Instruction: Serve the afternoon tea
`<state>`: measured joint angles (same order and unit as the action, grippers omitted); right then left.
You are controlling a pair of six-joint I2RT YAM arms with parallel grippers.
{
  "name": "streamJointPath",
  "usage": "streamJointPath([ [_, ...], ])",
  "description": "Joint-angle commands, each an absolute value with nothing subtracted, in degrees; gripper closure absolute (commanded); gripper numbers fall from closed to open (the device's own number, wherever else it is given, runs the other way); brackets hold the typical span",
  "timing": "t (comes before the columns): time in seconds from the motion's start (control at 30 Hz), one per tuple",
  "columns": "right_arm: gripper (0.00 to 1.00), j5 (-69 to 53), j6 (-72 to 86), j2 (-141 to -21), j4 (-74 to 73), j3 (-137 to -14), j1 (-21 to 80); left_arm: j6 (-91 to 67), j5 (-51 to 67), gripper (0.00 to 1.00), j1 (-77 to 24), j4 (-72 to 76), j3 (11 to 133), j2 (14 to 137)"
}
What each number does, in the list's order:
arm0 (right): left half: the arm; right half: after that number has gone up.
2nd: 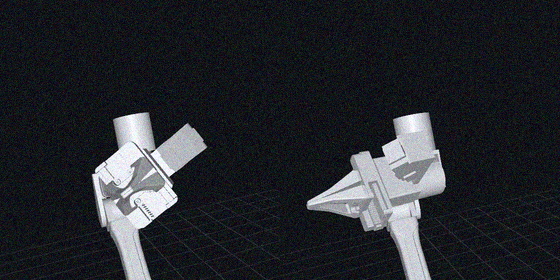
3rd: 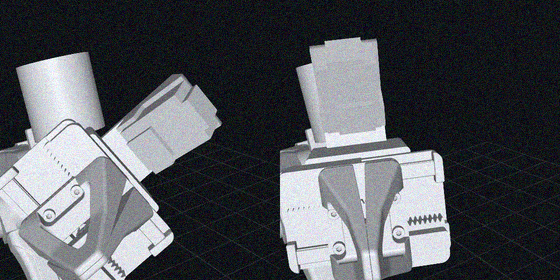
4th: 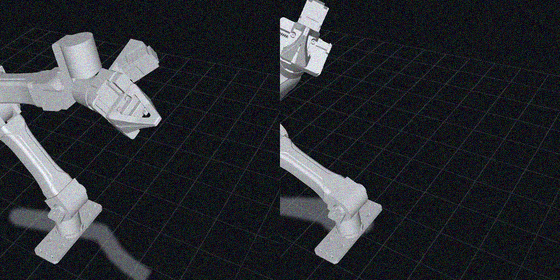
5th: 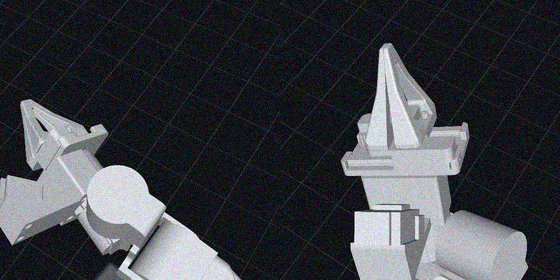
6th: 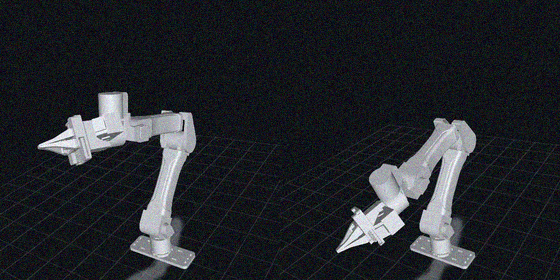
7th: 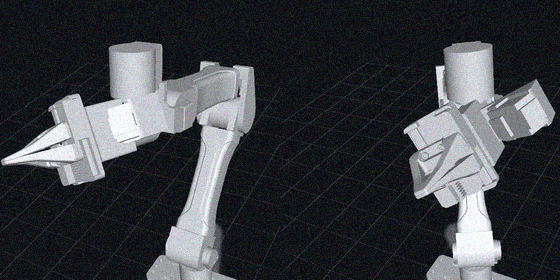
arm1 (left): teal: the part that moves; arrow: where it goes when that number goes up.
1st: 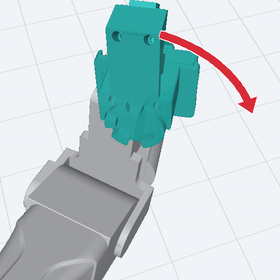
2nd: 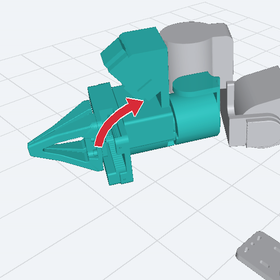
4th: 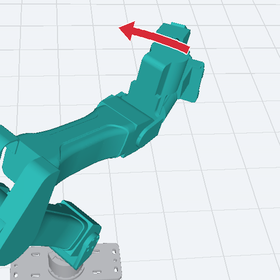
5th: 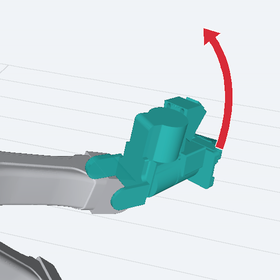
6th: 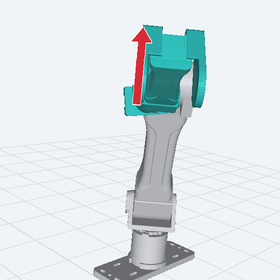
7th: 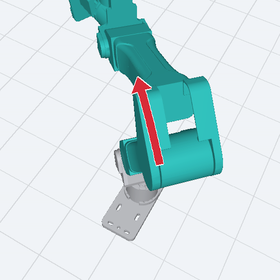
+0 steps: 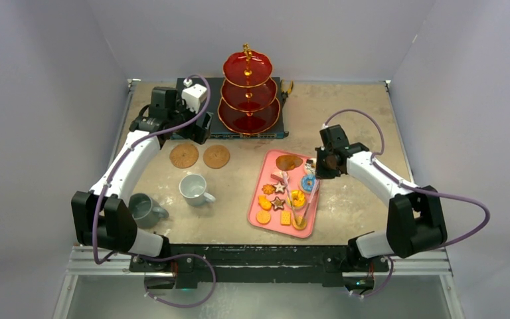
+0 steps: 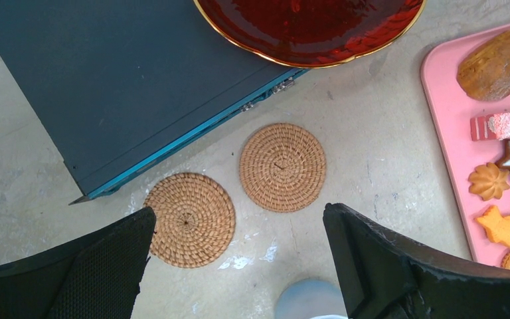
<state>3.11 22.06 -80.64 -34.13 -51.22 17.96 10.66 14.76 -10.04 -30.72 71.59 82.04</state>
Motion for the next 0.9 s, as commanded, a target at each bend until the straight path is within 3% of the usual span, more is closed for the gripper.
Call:
streamJointPath([
  [0.0,1.00,3.83,20.94,-79.66,-33.19,-54.57,17.95,10.24,15.14,0.01,-9.90,-28.65,73.48,82.24],
  [0.2,1.00,3.23,19.74,-76.95,-35.22,-56.99,18.09,10.36,23.41,0.01,-10.36,-28.70,72.00,81.85],
  [0.43,1.00,-2.78,16.09,-75.04,-39.11,-64.52,18.22,13.81,28.02,0.01,-18.60,-31.32,73.15,79.82],
  [0.57,1.00,-5.62,15.17,-75.47,-40.72,-70.96,19.42,26.22,32.93,0.01,-23.14,-42.04,78.36,80.56],
  [0.73,1.00,-1.24,17.73,-79.91,-41.17,-77.95,26.97,52.50,40.20,0.01,-25.19,-59.94,88.81,80.59],
  [0.87,1.00,-0.18,19.35,-84.28,-41.57,-81.73,32.01,65.44,39.31,0.00,-30.20,-62.20,90.88,76.20],
])
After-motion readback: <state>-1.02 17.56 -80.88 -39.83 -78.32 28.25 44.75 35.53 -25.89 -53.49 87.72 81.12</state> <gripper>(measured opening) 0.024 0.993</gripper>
